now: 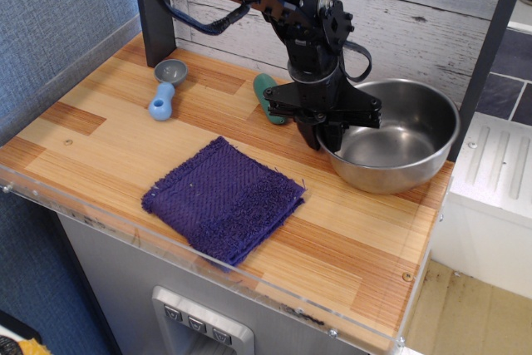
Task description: Move the metal bowl off of the purple cloth and place it next to the cucumber
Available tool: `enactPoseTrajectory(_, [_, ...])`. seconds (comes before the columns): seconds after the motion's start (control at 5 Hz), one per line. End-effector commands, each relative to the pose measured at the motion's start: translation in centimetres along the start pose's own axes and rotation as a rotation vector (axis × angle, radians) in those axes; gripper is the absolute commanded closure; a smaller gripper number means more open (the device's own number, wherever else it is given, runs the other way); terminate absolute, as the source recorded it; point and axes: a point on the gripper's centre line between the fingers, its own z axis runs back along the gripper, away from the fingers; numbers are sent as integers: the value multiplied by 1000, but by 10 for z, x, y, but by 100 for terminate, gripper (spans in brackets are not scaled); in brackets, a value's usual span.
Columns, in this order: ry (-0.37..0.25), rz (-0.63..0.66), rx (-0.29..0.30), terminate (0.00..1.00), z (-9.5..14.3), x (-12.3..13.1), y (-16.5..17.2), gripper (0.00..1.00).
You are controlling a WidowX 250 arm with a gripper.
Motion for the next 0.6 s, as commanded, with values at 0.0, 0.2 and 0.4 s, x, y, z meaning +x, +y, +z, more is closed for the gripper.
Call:
enactPoseTrajectory(0.0, [-31,11,7,0,12,1,-4,0])
enactPoseTrajectory(0.2, [-39,14,-1,0,15,2,-4,0])
enactPoseTrajectory(0.4, [-50,13,-11,0,23,4,-3,0])
